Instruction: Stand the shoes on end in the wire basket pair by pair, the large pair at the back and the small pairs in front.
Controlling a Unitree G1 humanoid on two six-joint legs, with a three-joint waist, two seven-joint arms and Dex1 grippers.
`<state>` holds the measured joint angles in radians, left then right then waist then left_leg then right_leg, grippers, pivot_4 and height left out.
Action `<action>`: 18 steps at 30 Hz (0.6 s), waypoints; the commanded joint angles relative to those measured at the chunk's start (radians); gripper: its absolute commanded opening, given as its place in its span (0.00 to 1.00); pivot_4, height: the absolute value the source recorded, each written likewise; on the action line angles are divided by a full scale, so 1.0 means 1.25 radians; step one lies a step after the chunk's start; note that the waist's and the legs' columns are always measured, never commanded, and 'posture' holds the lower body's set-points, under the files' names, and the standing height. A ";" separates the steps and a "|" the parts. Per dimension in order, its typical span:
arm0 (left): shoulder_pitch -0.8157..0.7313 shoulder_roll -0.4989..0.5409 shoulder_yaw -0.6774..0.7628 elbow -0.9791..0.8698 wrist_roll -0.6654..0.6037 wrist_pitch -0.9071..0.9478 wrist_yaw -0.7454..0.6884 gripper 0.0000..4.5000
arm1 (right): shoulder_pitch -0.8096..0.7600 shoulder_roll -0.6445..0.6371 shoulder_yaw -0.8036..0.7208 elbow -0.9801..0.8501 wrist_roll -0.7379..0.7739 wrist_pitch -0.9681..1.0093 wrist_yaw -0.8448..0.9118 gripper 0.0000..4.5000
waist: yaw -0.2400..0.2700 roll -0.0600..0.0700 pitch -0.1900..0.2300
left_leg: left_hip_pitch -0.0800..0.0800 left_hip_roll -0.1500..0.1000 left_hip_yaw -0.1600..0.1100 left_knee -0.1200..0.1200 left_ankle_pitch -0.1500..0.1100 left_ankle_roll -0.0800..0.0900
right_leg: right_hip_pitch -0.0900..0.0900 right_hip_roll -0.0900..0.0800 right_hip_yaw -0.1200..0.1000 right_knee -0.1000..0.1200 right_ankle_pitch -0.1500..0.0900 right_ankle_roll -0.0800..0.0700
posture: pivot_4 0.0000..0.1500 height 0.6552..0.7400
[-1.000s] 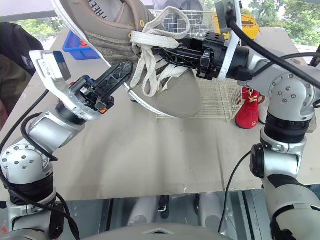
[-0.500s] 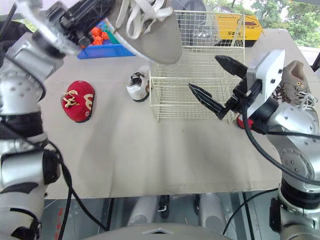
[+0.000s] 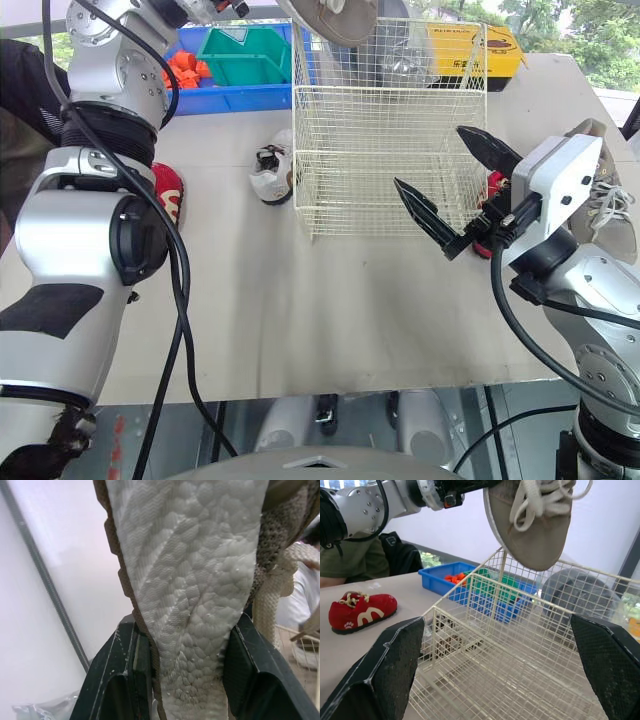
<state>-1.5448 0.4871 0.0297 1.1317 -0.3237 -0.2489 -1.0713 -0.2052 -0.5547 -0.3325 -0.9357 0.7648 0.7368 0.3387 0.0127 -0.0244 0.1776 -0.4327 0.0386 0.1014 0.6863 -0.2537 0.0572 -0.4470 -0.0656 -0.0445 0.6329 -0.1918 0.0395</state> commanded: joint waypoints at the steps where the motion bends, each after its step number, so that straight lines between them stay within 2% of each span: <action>1: -0.023 0.008 -0.001 0.047 0.043 0.027 -0.081 0.32 | 0.021 -0.022 -0.031 -0.042 0.027 -0.015 -0.020 1.00 | 0.001 0.000 0.000 | 0.000 0.000 0.000 0.000 0.000 0.000 | 0.000 0.000 0.000 0.000 0.000 0.000 | 1.00 1.00; 9: -0.016 0.011 -0.016 0.123 0.141 0.061 -0.170 0.32 | 0.078 -0.068 -0.067 -0.065 0.088 -0.034 -0.024 1.00 | -0.011 0.000 0.000 | 0.002 0.000 -0.003 0.002 -0.002 0.004 | 0.000 0.000 0.002 0.004 0.000 0.000 | 1.00 1.00; 17: -0.015 0.019 -0.023 0.158 0.236 0.076 -0.109 0.32 | 0.101 -0.100 -0.078 -0.066 0.116 -0.059 -0.043 1.00 | -0.021 -0.002 0.000 | 0.001 0.000 -0.004 0.002 -0.002 0.004 | -0.001 0.000 0.002 0.004 0.000 0.001 | 1.00 1.00; 18: -0.014 0.024 -0.011 0.160 0.229 0.099 -0.129 0.43 | 0.105 -0.103 -0.080 -0.066 0.119 -0.060 -0.046 1.00 | -0.021 -0.002 0.000 | 0.002 0.000 -0.003 0.002 -0.002 0.004 | -0.001 0.000 0.002 0.005 0.000 0.001 | 1.00 1.00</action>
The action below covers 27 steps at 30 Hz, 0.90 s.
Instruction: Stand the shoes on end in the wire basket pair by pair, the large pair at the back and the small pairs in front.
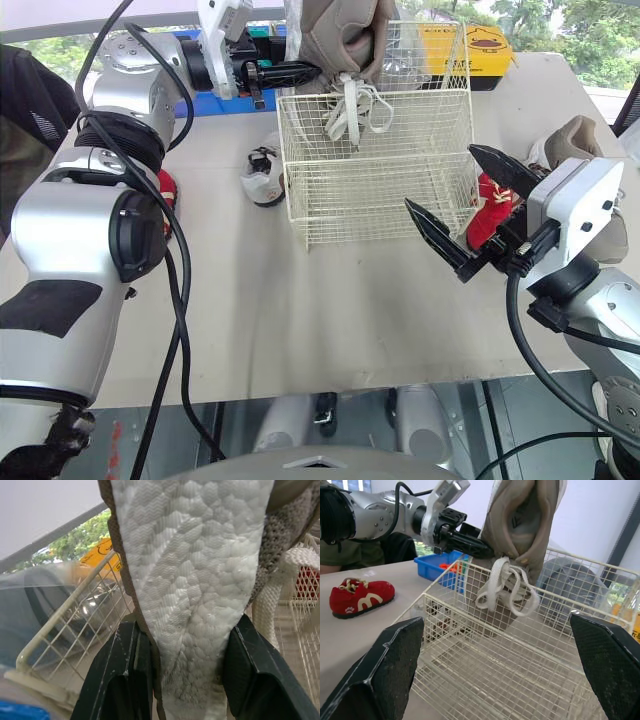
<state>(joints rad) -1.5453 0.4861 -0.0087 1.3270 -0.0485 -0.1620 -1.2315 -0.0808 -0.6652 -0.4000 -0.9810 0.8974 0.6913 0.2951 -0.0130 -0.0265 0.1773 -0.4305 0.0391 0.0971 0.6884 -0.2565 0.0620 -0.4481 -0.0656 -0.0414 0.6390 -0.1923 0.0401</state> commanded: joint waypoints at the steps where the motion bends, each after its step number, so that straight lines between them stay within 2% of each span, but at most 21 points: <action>1: -0.012 0.030 0.027 0.004 0.008 0.032 0.009 0.55 | 0.010 -0.019 -0.029 -0.030 0.015 -0.024 -0.012 1.00 | 0.000 0.000 0.000 | 0.000 0.000 0.000 0.000 0.000 0.000 | 0.000 0.000 0.000 0.000 0.000 0.000 | 1.00 1.00; 2: -0.014 0.035 0.040 0.003 0.000 0.040 0.018 0.58 | 0.013 -0.022 -0.032 -0.030 0.020 -0.025 -0.014 1.00 | -0.001 0.000 0.000 | 0.001 0.000 0.000 0.000 0.000 0.000 | 0.000 0.000 0.000 0.001 0.000 0.000 | 1.00 1.00; 3: -0.015 0.038 0.050 0.001 -0.004 0.046 0.025 0.71 | 0.018 -0.026 -0.034 -0.031 0.024 -0.027 -0.015 1.00 | -0.002 0.000 0.000 | 0.001 0.000 0.000 0.000 0.000 0.000 | 0.000 0.000 0.000 0.002 0.000 0.000 | 1.00 1.00; 6: -0.029 0.065 0.087 -0.012 -0.031 0.094 -0.014 0.99 | 0.023 -0.038 -0.038 -0.022 0.034 -0.034 -0.013 1.00 | -0.004 0.000 0.000 | 0.002 0.000 0.000 0.000 0.000 0.000 | 0.000 0.000 0.001 0.003 0.000 0.000 | 1.00 1.00; 11: -0.037 0.111 0.131 -0.068 -0.079 0.187 -0.101 0.99 | 0.031 -0.056 -0.049 0.000 0.053 -0.050 0.003 1.00 | 0.002 0.000 0.000 | 0.001 0.001 0.000 0.001 0.000 0.000 | 0.000 0.000 0.000 0.003 0.000 0.000 | 1.00 1.00; 15: 0.039 0.159 0.144 -0.209 -0.124 0.313 -0.166 0.99 | 0.018 -0.072 -0.047 0.039 0.061 -0.057 0.023 1.00 | 0.006 -0.001 -0.001 | -0.001 0.001 0.000 0.004 0.000 0.000 | 0.000 0.000 0.000 0.002 0.000 0.000 | 1.00 1.00; 16: 0.077 0.169 0.152 -0.279 -0.147 0.361 -0.172 0.99 | 0.012 -0.076 -0.046 0.051 0.062 -0.057 0.028 1.00 | 0.005 -0.001 -0.001 | -0.001 0.000 0.000 0.004 0.000 0.000 | 0.000 -0.001 0.000 0.002 0.000 0.000 | 1.00 1.00; 19: 0.257 0.185 0.184 -0.630 -0.269 0.579 -0.150 0.99 | -0.016 -0.086 -0.046 0.103 0.063 -0.052 0.033 1.00 | 0.000 0.000 -0.001 | 0.000 0.002 0.000 0.004 0.000 -0.001 | 0.000 -0.001 0.002 0.003 0.000 0.001 | 1.00 1.00; 23: 0.498 0.156 0.269 -1.090 -0.478 0.864 0.015 0.99 | -0.036 -0.114 -0.078 0.171 0.071 -0.031 0.031 1.00 | 0.002 0.000 -0.001 | -0.001 0.004 0.000 0.008 0.001 -0.003 | 0.000 -0.001 0.002 0.005 0.000 0.001 | 1.00 1.00; 27: 0.669 0.087 0.312 -1.377 -0.630 0.991 0.188 0.99 | -0.042 -0.178 -0.126 0.265 0.059 0.020 0.031 1.00 | 0.010 0.000 -0.001 | -0.001 0.004 -0.002 0.010 0.001 -0.002 | 0.003 -0.002 0.001 0.005 0.000 0.001 | 1.00 1.00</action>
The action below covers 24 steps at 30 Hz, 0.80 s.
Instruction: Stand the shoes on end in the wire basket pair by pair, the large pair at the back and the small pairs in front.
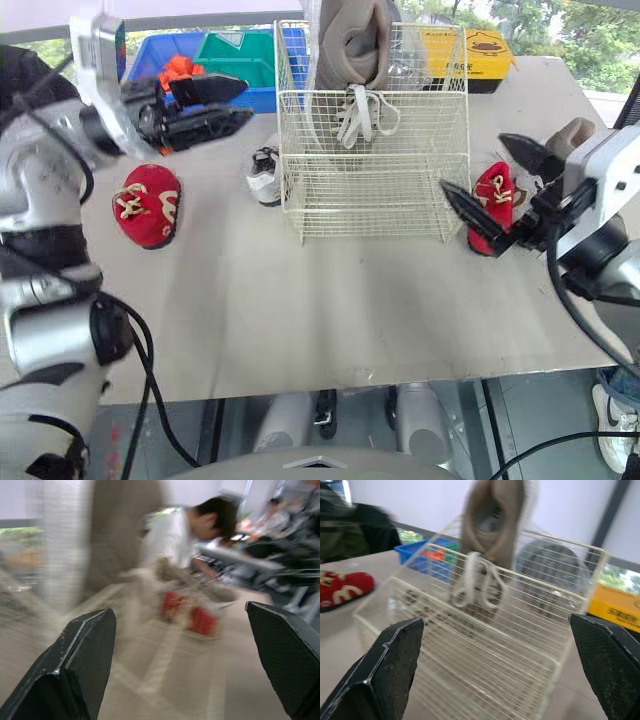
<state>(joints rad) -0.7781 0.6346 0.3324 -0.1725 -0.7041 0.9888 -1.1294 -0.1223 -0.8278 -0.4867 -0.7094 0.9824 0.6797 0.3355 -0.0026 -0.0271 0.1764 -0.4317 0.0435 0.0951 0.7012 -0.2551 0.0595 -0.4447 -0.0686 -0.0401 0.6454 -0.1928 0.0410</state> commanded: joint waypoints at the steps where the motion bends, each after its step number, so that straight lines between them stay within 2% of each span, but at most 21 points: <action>1: 0.082 -0.047 0.044 -0.217 -0.133 0.085 0.144 0.99 | -0.009 -0.065 -0.060 0.065 -0.021 0.039 0.000 1.00 | 0.002 0.000 0.000 | 0.002 -0.001 0.000 0.000 0.000 0.000 | 0.001 0.000 0.000 0.000 0.000 0.000 | 1.00 1.00; 4: 0.184 -0.097 0.007 -0.354 -0.194 0.096 0.240 0.99 | -0.007 -0.145 -0.059 0.187 -0.109 0.077 0.004 1.00 | 0.005 0.000 0.000 | 0.009 -0.002 0.000 0.000 -0.002 0.003 | 0.008 -0.001 -0.001 -0.001 -0.001 0.000 | 1.00 1.00; 6: 0.223 -0.122 -0.003 -0.395 -0.273 0.113 0.288 0.99 | -0.013 -0.206 -0.027 0.281 -0.175 0.111 0.005 1.00 | 0.005 0.000 0.000 | 0.013 -0.002 0.001 0.000 -0.004 0.006 | 0.012 -0.001 0.000 -0.001 -0.004 -0.001 | 1.00 1.00; 8: 0.232 -0.124 -0.036 -0.421 -0.266 0.092 0.325 0.99 | -0.051 -0.245 0.007 0.371 -0.202 0.143 0.020 1.00 | 0.009 0.000 0.000 | 0.013 -0.003 0.001 0.000 -0.004 0.006 | 0.012 -0.001 0.001 -0.001 -0.004 -0.001 | 1.00 1.00; 12: 0.213 -0.131 -0.086 -0.422 -0.276 0.061 0.376 0.99 | -0.204 -0.279 0.101 0.585 -0.256 0.190 0.064 1.00 | 0.006 0.003 -0.002 | 0.015 -0.005 0.003 0.000 -0.004 0.006 | 0.013 0.000 0.003 -0.001 -0.002 -0.003 | 1.00 1.00; 18: 0.177 -0.134 -0.171 -0.414 -0.250 0.023 0.413 0.99 | -0.436 -0.312 0.375 0.884 -0.488 0.115 0.231 1.00 | 0.004 0.003 -0.002 | 0.014 -0.005 0.003 0.000 -0.004 0.007 | 0.012 0.000 0.004 -0.002 -0.002 -0.003 | 1.00 1.00; 24: 0.153 -0.144 -0.202 -0.385 -0.286 0.009 0.421 0.99 | -0.641 -0.263 0.510 1.186 -0.652 0.012 0.363 1.00 | -0.003 0.004 -0.001 | 0.012 -0.005 0.004 0.000 -0.004 0.007 | 0.011 0.000 0.005 -0.003 -0.002 -0.003 | 1.00 1.00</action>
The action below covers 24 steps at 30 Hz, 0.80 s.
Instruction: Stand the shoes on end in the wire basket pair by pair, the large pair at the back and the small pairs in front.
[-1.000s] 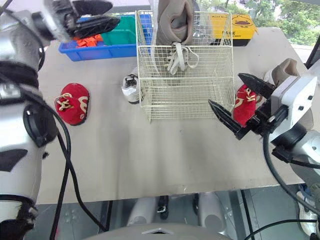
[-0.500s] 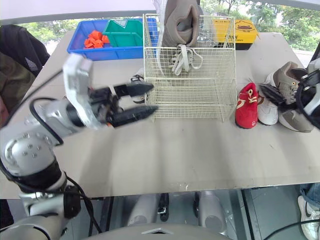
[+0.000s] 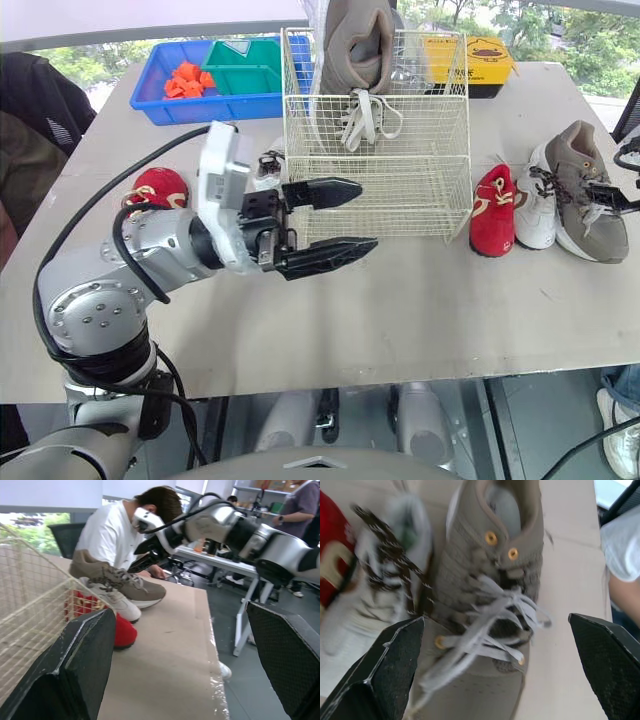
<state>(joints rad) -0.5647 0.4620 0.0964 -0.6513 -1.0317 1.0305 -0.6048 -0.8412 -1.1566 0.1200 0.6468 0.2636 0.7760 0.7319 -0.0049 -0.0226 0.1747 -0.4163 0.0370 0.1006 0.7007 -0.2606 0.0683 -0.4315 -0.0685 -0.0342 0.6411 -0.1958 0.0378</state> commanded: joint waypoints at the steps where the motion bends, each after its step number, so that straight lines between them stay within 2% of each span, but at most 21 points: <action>1: -0.018 -0.007 -0.015 0.000 -0.029 -0.027 0.001 0.99 | -0.092 0.008 0.042 0.147 -0.109 -0.092 0.055 1.00 | -0.001 0.000 0.000 | 0.000 0.000 0.000 0.000 0.000 0.000 | 0.000 0.000 0.000 0.000 0.000 0.000 | 1.00 1.00; 7: -0.005 -0.001 -0.032 -0.007 -0.035 -0.053 -0.003 0.99 | -0.222 0.062 0.071 0.353 -0.214 -0.172 0.101 1.00 | -0.008 0.000 0.000 | 0.000 0.000 0.000 0.000 0.002 -0.003 | 0.000 0.000 0.000 0.000 0.000 0.000 | 1.00 1.00; 11: -0.004 -0.003 -0.041 -0.007 -0.049 -0.066 -0.003 0.99 | -0.275 0.111 0.055 0.449 -0.250 -0.206 0.073 1.00 | -0.009 0.000 0.000 | 0.001 0.000 0.001 0.000 0.002 -0.003 | 0.000 0.000 0.001 0.000 0.000 0.000 | 1.00 1.00; 19: -0.003 0.014 -0.049 -0.011 -0.053 -0.085 -0.004 0.99 | -0.271 0.165 0.034 0.521 -0.302 -0.263 -0.015 1.00 | -0.007 0.000 0.000 | 0.000 0.000 0.001 0.000 0.002 -0.003 | 0.000 -0.001 0.001 0.000 0.000 0.000 | 1.00 1.00; 24: 0.012 0.031 -0.035 -0.024 -0.056 -0.097 0.017 0.99 | -0.269 0.177 -0.005 0.526 -0.296 -0.240 -0.086 1.00 | -0.008 0.000 0.000 | 0.001 0.001 0.001 0.000 0.002 -0.003 | 0.000 -0.001 0.001 0.001 0.000 0.000 | 1.00 1.00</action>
<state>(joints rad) -0.5487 0.4964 0.0306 -0.6511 -1.0878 0.9368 -0.5928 -1.1686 -0.9239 0.1371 1.3089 -0.0983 0.4677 0.6693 -0.0146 -0.0222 0.1749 -0.4150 0.0378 0.1020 0.7004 -0.2581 0.0639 -0.4311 -0.0694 -0.0329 0.6419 -0.1954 0.0379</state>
